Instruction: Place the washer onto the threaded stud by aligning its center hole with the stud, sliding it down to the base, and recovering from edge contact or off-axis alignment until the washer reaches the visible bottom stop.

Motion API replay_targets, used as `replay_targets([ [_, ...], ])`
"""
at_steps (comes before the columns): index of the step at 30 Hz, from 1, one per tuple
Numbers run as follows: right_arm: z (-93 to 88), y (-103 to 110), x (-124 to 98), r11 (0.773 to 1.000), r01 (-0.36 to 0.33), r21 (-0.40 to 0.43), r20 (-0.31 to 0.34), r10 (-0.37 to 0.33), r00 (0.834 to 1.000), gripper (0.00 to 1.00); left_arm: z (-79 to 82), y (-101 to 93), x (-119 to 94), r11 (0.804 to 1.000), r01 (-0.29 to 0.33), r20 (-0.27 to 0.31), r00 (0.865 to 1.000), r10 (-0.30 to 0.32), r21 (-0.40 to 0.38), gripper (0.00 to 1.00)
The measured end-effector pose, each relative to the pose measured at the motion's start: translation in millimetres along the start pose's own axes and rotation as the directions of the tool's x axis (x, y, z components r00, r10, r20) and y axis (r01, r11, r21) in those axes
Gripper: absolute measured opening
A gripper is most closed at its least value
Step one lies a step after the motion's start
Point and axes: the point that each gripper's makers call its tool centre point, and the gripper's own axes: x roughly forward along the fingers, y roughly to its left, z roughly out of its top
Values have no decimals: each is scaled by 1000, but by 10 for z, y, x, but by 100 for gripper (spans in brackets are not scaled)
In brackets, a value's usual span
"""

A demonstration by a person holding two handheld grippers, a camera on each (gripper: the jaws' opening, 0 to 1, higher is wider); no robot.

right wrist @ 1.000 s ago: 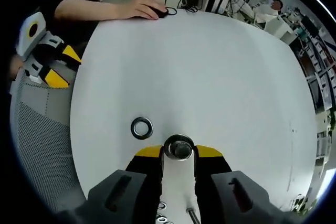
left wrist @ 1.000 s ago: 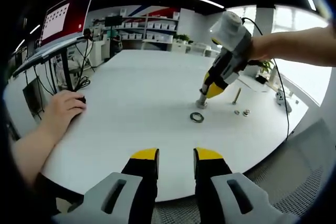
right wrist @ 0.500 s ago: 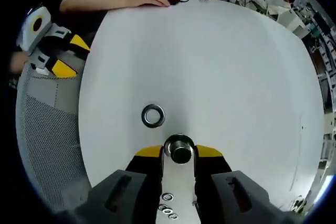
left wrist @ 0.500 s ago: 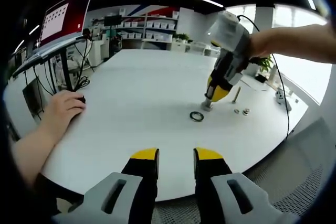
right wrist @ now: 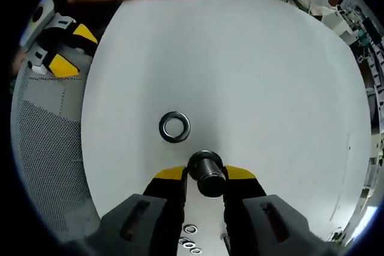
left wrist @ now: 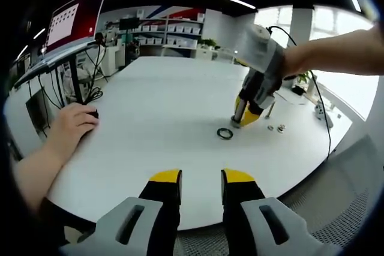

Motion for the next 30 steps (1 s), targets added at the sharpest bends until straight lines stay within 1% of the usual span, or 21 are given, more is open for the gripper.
replay_targets([
  [1, -3, 17, 17, 1000, -8, 17, 14, 8, 1000, 30, -1, 0, 0, 1000, 0, -1, 1000, 0, 1, 24],
  [2, 11, 18, 41, 994, 6, 107, 46, -11, 999, 36, -5, 1, 3, 1000, 1, -2, 1000, -1, 2, 24],
  [3, 17, 34, 31, 993, 0, 121, 60, -7, 998, 40, -7, 1, 4, 1000, 1, -3, 1000, -1, 3, 24],
  [4, 25, 15, 13, 991, 20, 133, 87, -32, 996, 41, -9, 1, 5, 1000, 2, -4, 1000, -2, 3, 24],
  [5, 22, -5, -3, 988, 42, 147, 97, -56, 994, 43, -9, 1, 6, 1000, 2, -3, 1000, -2, 3, 24],
  [6, 18, -12, -26, 984, 55, 171, 111, -74, 991, 47, -9, 2, 6, 1000, 2, -3, 1000, -2, 3, 24],
  [7, 39, -6, -41, 981, 47, 191, 138, -75, 988, 48, -9, 2, 7, 1000, 2, -3, 1000, -2, 2, 24],
  [8, 86, 33, -96, 971, 38, 235, 184, -83, 979, 48, -7, 2, 5, 1000, 2, -2, 1000, -2, 2, 24],
  [10, 99, 55, -160, 953, 37, 299, 227, -109, 968, 51, -5, 0, 3, 1000, 2, -1, 1000, -2, 1, 24],
  [11, 96, 48, -165, 950, 39, 311, 234, -116, 965, 54, -5, -1, 0, 1000, 2, -1, 1000, -2, 1, 24],
  [12, 96, 66, -194, 938, 34, 346, 259, -131, 957, 56, -4, -3, -2, 1000, 2, -1, 1000, -2, 1, 24],
  [14, 91, 117, -242, 915, 18, 403, 300, -151, 942, 57, -1, -5, -5, 1000, 2, 0, 1000, -2, 0, 24],
  [15, 88, 146, -265, 908, 10, 419, 314, -155, 937, 57, 0, -6, -5, 1000, 2, 0, 1000, -2, 0, 24],
  [16, 83, 163, -291, 898, 8, 441, 336, -173, 926, 56, 0, -8, -7, 1000, 2, -1, 1000, -2, 1, 24],
  [17, 76, 168, -317, 892, 13, 452, 351, -191, 917, 56, 0, -9, -8, 1000, 2, -1, 1000, -2, 1, 24],
  [18, 72, 195, -361, 884, 17, 466, 372, -213, 903, 57, 0, -10, -7, 1000, 2, -1, 1000, -2, 1, 24],
  [20, 63, 255, -409, 881, 14, 473, 395, -225, 891, 57, -1, -10, -7, 1000, 2, -1, 1000, -2, 1, 24],
  [21, 49, 289, -443, 876, 19, 483, 405, -243, 881, 57, 0, -10, -8, 1000, 2, 0, 1000, -2, 1, 24],
  [23, 24, 326, -487, 864, 30, 503, 415, -272, 868, 56, 0, -11, -10, 1000, 2, 0, 1000, -2, 1, 24],
  [26, -14, 480, -539, 848, 3, 530, 433, -274, 859, 56, -4, -15, -12, 1000, 2, -3, 1000, -2, 4, 24],
  [30, -120, 700, -601, 817, -10, 577, 449, -308, 839, 56, 0, -15, -13, 1000, 2, -1, 1000, -2, 3, 24],
])
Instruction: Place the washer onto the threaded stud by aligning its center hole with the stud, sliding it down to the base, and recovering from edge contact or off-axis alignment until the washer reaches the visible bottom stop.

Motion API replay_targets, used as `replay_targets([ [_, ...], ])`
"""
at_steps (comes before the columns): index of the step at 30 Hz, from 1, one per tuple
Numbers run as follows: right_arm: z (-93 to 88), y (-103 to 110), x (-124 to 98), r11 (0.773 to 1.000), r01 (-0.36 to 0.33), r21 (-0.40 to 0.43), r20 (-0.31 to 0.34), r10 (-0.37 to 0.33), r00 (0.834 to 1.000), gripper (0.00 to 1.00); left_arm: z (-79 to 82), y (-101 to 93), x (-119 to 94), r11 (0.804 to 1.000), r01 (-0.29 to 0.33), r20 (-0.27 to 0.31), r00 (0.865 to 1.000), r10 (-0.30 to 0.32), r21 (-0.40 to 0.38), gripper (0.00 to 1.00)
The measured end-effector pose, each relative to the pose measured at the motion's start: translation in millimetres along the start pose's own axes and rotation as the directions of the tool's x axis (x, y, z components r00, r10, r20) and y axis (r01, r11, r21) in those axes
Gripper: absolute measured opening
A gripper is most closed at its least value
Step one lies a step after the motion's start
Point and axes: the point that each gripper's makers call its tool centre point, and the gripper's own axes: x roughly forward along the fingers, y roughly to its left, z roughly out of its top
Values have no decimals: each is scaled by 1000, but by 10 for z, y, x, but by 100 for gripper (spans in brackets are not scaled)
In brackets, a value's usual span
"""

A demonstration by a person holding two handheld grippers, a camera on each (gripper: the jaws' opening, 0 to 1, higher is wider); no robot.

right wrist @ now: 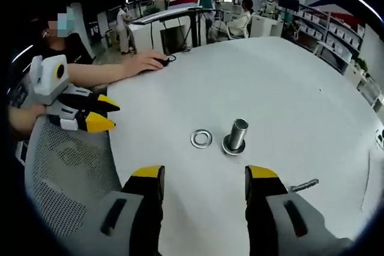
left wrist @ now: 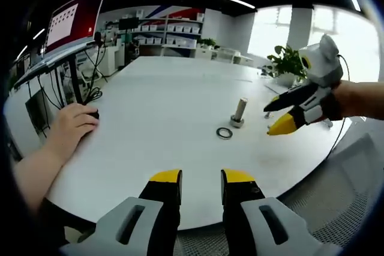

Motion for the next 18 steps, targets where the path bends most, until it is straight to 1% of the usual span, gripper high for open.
replay_targets([
  [1, -49, 47, -49, 1000, -8, 30, 12, 8, 1000, 56, -1, -1, 0, 1000, 1, 0, 1000, -1, 1, 24],
  [3, -148, 111, -137, 998, -18, 59, 15, 17, 1000, 56, -2, -3, -1, 1000, 2, -1, 1000, -2, 1, 24],
  [5, -243, 140, -230, 998, -14, 56, 11, 13, 1000, 56, -4, -5, -1, 1000, 4, -3, 1000, -4, 3, 24],
  [8, -336, 152, -371, 998, -2, 63, 14, 1, 1000, 56, -2, -5, -1, 1000, 5, -1, 1000, -5, 2, 24],
  [10, -433, 93, -472, 997, 37, 66, -7, -37, 999, 56, 4, -3, -3, 1000, 4, 3, 1000, -4, 0, 24],
  [12, -476, 67, -549, 996, 47, 73, 0, -47, 999, 56, 5, -4, -5, 1000, 4, 5, 1000, -4, 0, 24],
  [14, -517, 23, -648, 993, 60, 103, 17, -62, 998, 56, 3, -7, -6, 1000, 5, 3, 1000, -5, 1, 25],
  [18, -563, -60, -807, 988, 87, 127, 40, -93, 995, 56, -9, -16, -10, 1000, 8, -5, 1000, -8, 6, 26],
])
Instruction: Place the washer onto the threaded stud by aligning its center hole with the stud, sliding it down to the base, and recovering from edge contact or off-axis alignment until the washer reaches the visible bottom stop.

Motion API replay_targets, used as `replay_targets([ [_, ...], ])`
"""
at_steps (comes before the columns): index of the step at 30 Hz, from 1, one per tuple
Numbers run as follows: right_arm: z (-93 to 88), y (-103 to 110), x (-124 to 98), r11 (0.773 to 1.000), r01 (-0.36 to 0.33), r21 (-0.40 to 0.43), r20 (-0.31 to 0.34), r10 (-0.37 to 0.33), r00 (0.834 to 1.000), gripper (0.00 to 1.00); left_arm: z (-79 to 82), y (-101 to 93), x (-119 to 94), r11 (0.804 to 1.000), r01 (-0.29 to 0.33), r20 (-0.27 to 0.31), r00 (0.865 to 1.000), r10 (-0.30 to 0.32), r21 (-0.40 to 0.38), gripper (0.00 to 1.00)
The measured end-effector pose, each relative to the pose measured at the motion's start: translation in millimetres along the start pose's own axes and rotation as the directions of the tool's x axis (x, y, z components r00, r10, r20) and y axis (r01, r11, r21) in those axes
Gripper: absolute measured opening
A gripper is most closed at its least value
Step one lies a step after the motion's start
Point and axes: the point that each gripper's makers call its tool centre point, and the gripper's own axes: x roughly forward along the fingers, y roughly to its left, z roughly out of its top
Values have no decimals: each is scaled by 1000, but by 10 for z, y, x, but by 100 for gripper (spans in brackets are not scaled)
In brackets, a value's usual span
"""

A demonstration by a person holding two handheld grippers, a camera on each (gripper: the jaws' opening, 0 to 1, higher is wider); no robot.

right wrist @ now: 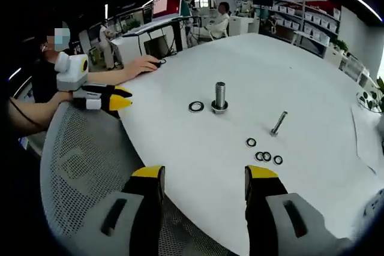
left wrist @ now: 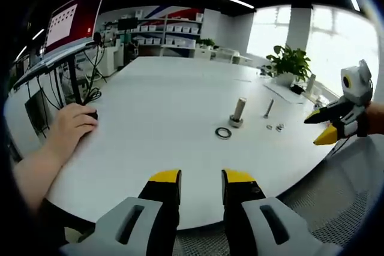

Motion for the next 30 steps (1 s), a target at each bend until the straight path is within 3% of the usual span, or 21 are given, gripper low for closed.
replay_targets([
  [8, -95, -202, -274, 997, 81, -3, 22, -81, 996, 56, 2, 0, 0, 1000, -1, -1, 1000, 1, 0, 27],
  [12, -46, -293, -384, 989, 137, -48, 34, -136, 990, 56, 5, -1, -2, 1000, -2, 0, 1000, 2, -1, 27],
  [18, -290, -368, -436, 981, 179, -69, -17, -181, 983, 54, 8, 0, -1, 1000, -1, 1, 1000, 1, -1, 27],
  [20, -394, -415, -480, 974, 211, -80, -63, -216, 974, 53, 9, -9, 2, 1000, 6, 2, 1000, -6, -2, 26],
  [21, -446, -402, -493, 978, 208, -34, -82, -210, 974, 53, 10, -11, 4, 1000, 7, 2, 1000, -7, -3, 26],
  [23, -494, -379, -501, 980, 192, 48, -58, -189, 980, 54, 2, -10, 10, 1000, 7, -4, 1000, -7, 2, 26],
  [26, -623, -371, -511, 980, 194, 33, -69, -192, 979, 53, -25, -22, 13, 1000, 10, -25, 1000, -9, 21, 26],
  [30, -681, -353, -509, 975, 202, 91, -47, -198, 979, 53, -47, -28, 17, 999, 18, -41, 999, -17, 30, 26],
])
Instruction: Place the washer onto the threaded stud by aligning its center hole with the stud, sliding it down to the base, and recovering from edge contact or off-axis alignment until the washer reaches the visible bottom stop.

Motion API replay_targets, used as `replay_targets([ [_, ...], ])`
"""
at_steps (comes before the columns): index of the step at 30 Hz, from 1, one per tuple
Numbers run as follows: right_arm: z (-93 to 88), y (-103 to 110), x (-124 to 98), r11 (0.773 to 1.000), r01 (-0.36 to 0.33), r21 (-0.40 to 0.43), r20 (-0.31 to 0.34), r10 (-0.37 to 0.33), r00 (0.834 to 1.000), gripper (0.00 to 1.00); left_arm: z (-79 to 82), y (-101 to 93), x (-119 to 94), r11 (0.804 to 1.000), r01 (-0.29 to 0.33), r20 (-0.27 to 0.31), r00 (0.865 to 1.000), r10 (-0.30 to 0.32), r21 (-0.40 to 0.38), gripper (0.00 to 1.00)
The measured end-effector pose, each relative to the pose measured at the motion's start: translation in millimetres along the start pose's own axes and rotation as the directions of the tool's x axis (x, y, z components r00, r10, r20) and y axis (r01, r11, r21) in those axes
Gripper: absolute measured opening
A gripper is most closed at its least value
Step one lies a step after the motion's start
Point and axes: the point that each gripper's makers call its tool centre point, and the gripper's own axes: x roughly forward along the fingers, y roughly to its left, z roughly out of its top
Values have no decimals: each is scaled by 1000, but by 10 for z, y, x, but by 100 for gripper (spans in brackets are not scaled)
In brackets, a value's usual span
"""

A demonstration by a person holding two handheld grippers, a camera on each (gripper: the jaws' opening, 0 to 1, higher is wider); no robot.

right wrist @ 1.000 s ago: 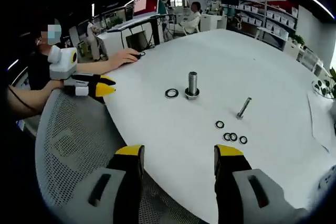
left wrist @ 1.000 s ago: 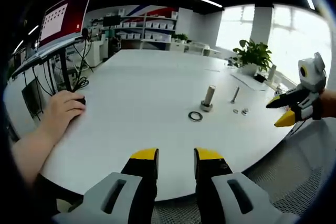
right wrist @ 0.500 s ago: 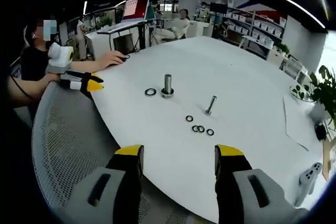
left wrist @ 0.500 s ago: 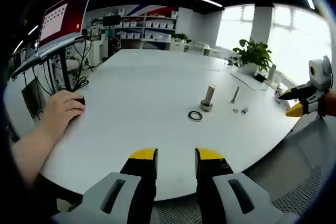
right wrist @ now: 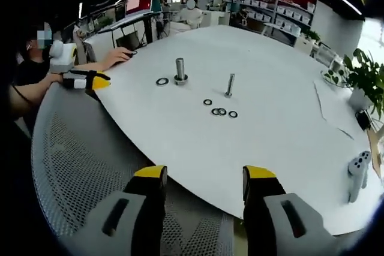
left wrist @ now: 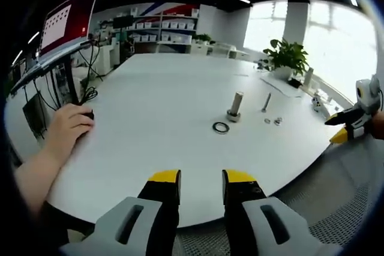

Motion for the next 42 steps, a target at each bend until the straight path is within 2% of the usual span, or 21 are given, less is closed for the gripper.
replay_targets([
  [3, 30, -18, 3, 1000, 18, 4, 24, -18, 1000, 53, -15, -29, 2, 1000, 21, -20, 1000, -21, 3, 25],
  [5, 13, -2, 45, 1000, 13, 22, 39, -14, 999, 54, -11, -61, -3, 998, 57, -46, 997, -56, 26, 16],
  [7, -129, 23, 74, 1000, 2, -22, -36, -2, 999, 55, 27, -11, -12, 993, 45, -55, 998, -40, 106, 9],
  [9, -73, 16, 102, 999, 3, 41, 32, -5, 999, 55, 83, -1, -15, 986, 47, -61, 997, -37, 157, 9],
  [10, -103, 0, 112, 998, 0, 67, 26, -2, 1000, 55, 121, -17, -16, 987, 53, -62, 997, -44, 151, 9],
  [11, -125, -19, 122, 999, 4, 53, 6, -4, 1000, 55, 148, -36, -19, 987, 69, -66, 996, -60, 146, 9],
  [12, -137, -14, 131, 999, 9, 36, -9, -8, 1000, 55, 165, -122, -30, 980, 134, -84, 989, -122, 149, 8],
  [13, -132, -11, 126, 1000, 11, 29, -9, -11, 1000, 55, 180, -158, -33, 973, 163, -92, 984, -150, 160, 8],
  [17, -121, -14, 117, 999, 11, 30, 3, -11, 1000, 55, 240, -182, 30, 964, 187, -125, 978, -165, 187, 8],
  [20, -118, -20, 119, 999, 15, 29, 5, -15, 1000, 54, 217, -223, 78, 949, 234, -193, 962, -194, 212, 6],
  [23, -124, -23, 124, 1000, 17, 21, 2, -17, 1000, 54, 148, -302, 119, 928, 296, -299, 928, -224, 224, 0],
  [24, -128, -24, 126, 1000, 18, 18, 0, -18, 1000, 54, 126, -329, 137, 931, 307, -324, 917, -234, 198, 0],
  [25, -129, -25, 125, 1000, 19, 16, -2, -19, 1000, 54, 98, -377, 159, 932, 327, -356, 899, -254, 159, 0],
  [27, -128, -39, 126, 1000, 27, 15, -2, -27, 1000, 54, 75, -433, 211, 931, 347, -391, 877, -281, 110, 0],
  [29, -141, -47, 133, 999, 30, 16, -8, -30, 1000, 52, 32, -451, 254, 930, 355, -435, 855, -283, 93, 0],
  [32, -155, -61, 139, 999, 36, 21, -15, -35, 999, 51, -23, -438, 350, 918, 366, -491, 835, -249, 156, 0],
  [36, -157, -82, 130, 999, 46, 24, -13, -46, 999, 49, -150, -371, 453, 901, 354, -595, 790, -145, 252, 0],
  [37, -151, -80, 128, 999, 46, 21, -9, -46, 999, 47, -178, -373, 478, 887, 367, -617, 777, -126, 280, 0],
  [39, -153, -77, 131, 999, 44, 19, -11, -44, 999, 45, -217, -359, 507, 868, 379, -643, 760, -94, 321, 0],
  [41, -168, -85, 136, 999, 47, 22, -20, -47, 999, 45, -307, -360, 489, 849, 408, -696, 715, -68, 336, 0],
  [42, -166, -106, 130, 998, 60, 25, -18, -60, 998, 46, -345, -344, 491, 831, 424, -715, 698, -46, 361, 0],
])
